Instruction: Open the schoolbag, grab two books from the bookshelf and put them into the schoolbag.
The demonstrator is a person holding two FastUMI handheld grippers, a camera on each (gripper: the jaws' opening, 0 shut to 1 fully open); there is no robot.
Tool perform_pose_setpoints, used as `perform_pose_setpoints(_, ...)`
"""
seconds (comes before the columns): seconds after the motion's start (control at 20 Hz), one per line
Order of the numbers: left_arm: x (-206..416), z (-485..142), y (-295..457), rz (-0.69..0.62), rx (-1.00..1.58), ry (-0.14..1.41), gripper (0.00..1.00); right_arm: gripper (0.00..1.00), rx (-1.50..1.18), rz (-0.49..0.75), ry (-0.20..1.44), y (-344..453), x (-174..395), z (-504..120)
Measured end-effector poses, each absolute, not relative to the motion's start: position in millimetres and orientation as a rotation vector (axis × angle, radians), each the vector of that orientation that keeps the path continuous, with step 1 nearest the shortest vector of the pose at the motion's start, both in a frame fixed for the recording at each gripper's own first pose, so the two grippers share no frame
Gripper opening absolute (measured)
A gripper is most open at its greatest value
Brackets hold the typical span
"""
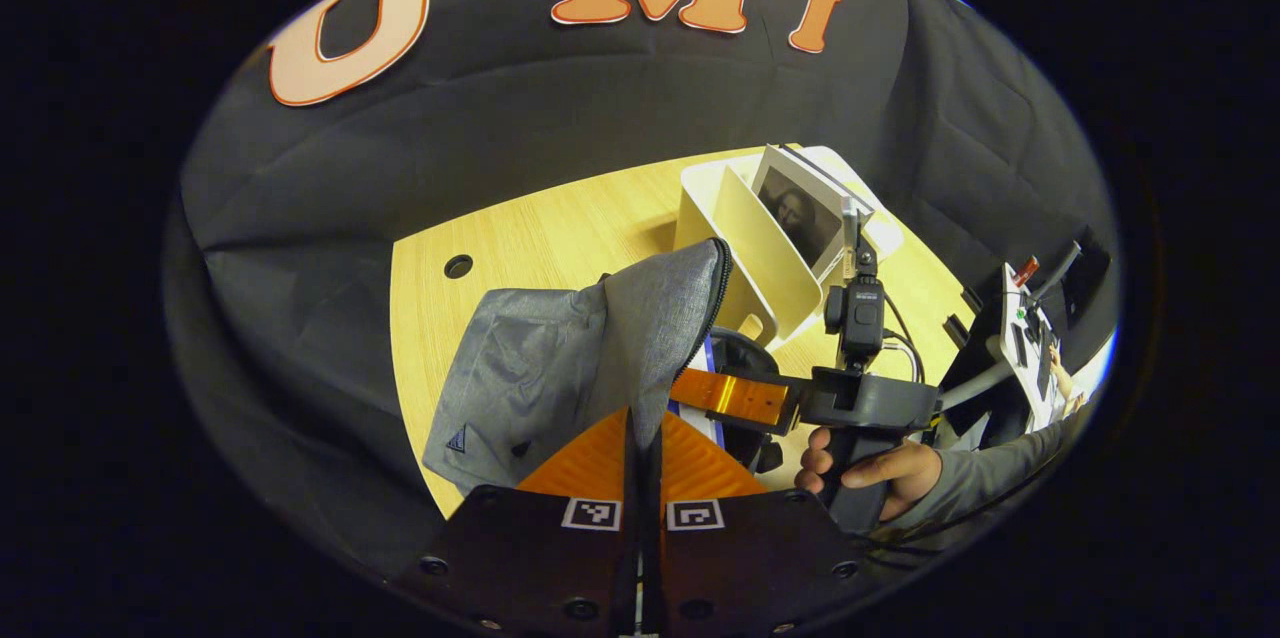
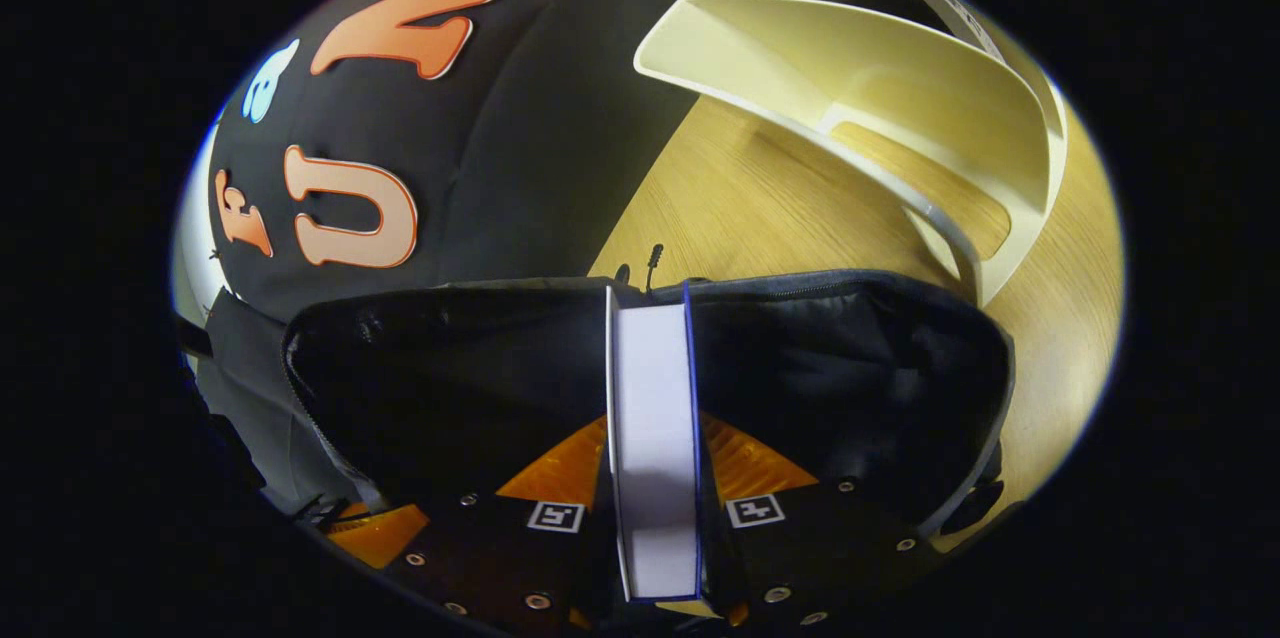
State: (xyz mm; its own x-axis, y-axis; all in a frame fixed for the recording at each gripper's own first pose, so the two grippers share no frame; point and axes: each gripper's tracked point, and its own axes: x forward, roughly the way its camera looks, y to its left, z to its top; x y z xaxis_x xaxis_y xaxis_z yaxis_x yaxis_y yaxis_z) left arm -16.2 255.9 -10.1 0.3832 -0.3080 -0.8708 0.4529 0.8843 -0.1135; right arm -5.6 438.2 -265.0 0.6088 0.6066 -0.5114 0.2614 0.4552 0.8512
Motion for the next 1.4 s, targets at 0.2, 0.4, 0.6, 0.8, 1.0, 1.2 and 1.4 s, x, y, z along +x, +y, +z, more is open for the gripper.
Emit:
perform_pose_setpoints(0.2, -13.8, -11.6, 251.1, -0.496, 0.160, 1.084, 0.03, 0.80, 0.918, 0.314, 1.078, 425.3, -38.4, -274.8)
perform_pose_setpoints(0.4, -13.7, -13.9, 249.5, -0.469, 0.153, 1.093, 0.03, 0.96, 0.756, 0.335, 1.140, 382.1, -58.0, -269.5)
perform_pose_setpoints(0.6, -9.8, -21.0, 246.0, -0.464, 0.172, 1.102, 0.02, 0.97, 0.596, 0.359, 1.152, 340.8, -57.5, -249.3)
perform_pose_setpoints(0.8, -10.0, -23.7, 243.3, -0.445, 0.158, 1.106, 0.03, 0.98, 0.435, 0.368, 1.149, 291.9, -49.4, -221.5)
perform_pose_setpoints(1.0, -10.7, -25.7, 245.5, -0.424, 0.150, 1.109, 0.03, 0.98, 0.311, 0.343, 1.172, 242.9, -33.5, -201.6)
perform_pose_setpoints(1.2, -10.9, -28.1, 245.9, -0.403, 0.131, 1.114, 0.02, 0.98, 0.204, 0.311, 1.182, 197.2, -9.4, -188.3)
perform_pose_setpoints(1.4, -9.8, -29.0, 247.2, -0.376, 0.123, 1.116, 0.02, 0.98, 0.144, 0.302, 1.190, 171.4, 18.3, -180.0)
